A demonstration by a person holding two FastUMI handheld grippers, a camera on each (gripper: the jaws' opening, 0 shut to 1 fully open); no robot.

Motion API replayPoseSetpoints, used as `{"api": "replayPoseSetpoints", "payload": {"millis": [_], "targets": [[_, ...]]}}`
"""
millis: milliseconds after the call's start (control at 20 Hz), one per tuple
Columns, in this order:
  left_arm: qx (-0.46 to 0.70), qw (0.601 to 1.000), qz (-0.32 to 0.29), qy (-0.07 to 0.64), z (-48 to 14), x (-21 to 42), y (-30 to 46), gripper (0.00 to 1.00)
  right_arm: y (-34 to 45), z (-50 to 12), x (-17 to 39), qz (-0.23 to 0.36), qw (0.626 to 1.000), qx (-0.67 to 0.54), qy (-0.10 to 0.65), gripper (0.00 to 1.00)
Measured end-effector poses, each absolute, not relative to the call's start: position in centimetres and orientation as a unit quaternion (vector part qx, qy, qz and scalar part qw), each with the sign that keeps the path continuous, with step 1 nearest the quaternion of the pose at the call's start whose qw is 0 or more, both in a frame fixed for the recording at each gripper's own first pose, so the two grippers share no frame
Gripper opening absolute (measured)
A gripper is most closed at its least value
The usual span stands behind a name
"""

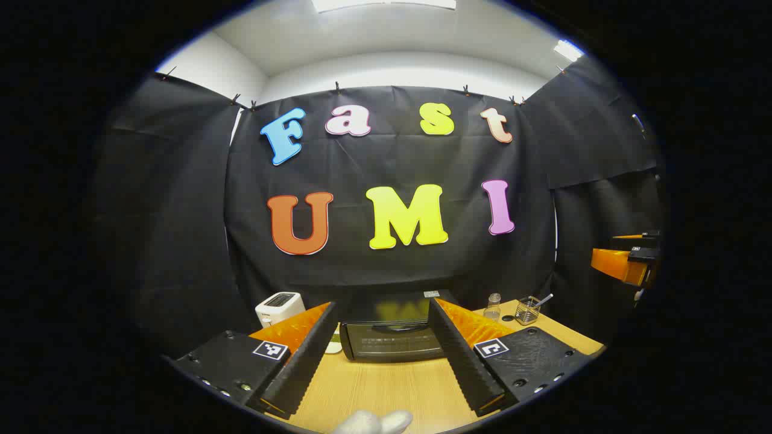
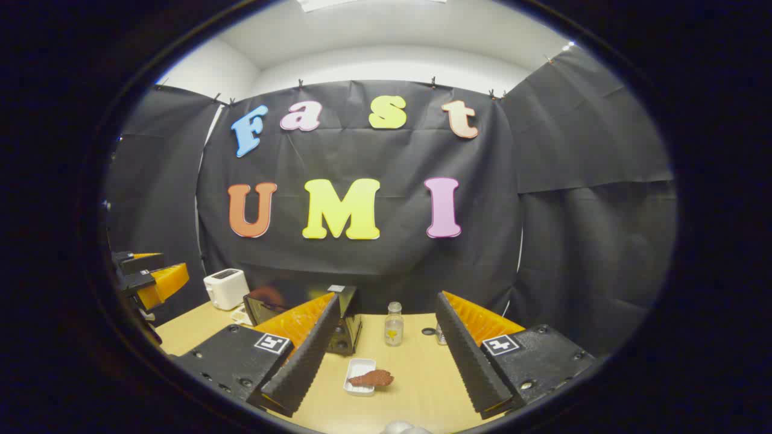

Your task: Open the electric oven with the left hand, put the food in, and close the electric oven.

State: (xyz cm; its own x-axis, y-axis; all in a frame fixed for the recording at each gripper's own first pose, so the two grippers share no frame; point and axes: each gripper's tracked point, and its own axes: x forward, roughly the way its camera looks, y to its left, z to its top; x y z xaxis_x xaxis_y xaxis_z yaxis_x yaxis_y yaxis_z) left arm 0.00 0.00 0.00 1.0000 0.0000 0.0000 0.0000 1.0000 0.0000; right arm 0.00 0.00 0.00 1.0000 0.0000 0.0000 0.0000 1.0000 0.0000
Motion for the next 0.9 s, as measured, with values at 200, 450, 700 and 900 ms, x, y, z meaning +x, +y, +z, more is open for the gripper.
{"api": "replayPoseSetpoints", "payload": {"millis": [200,450,700,900], "targets": [[-0.006,1.0,-0.006,0.002,-0.4,0.5,-0.2,0.96,0.0,-0.4,0.4,0.001,1.0,-0.002,0.003,1.0],[-0.003,1.0,-0.009,0.001,-0.7,1.4,-0.7,0.96,-0.5,-0.7,0.6,-0.002,1.0,-0.006,0.006,1.0],[0.0,1.0,-0.023,0.001,-1.8,3.9,-2.2,0.96,-1.5,-1.2,0.5,-0.012,1.0,-0.011,0.017,1.0],[-0.022,0.998,-0.051,-0.011,-2.4,7.0,-4.6,0.96,-2.7,-1.4,-0.2,-0.026,0.999,-0.017,0.025,1.0]]}}
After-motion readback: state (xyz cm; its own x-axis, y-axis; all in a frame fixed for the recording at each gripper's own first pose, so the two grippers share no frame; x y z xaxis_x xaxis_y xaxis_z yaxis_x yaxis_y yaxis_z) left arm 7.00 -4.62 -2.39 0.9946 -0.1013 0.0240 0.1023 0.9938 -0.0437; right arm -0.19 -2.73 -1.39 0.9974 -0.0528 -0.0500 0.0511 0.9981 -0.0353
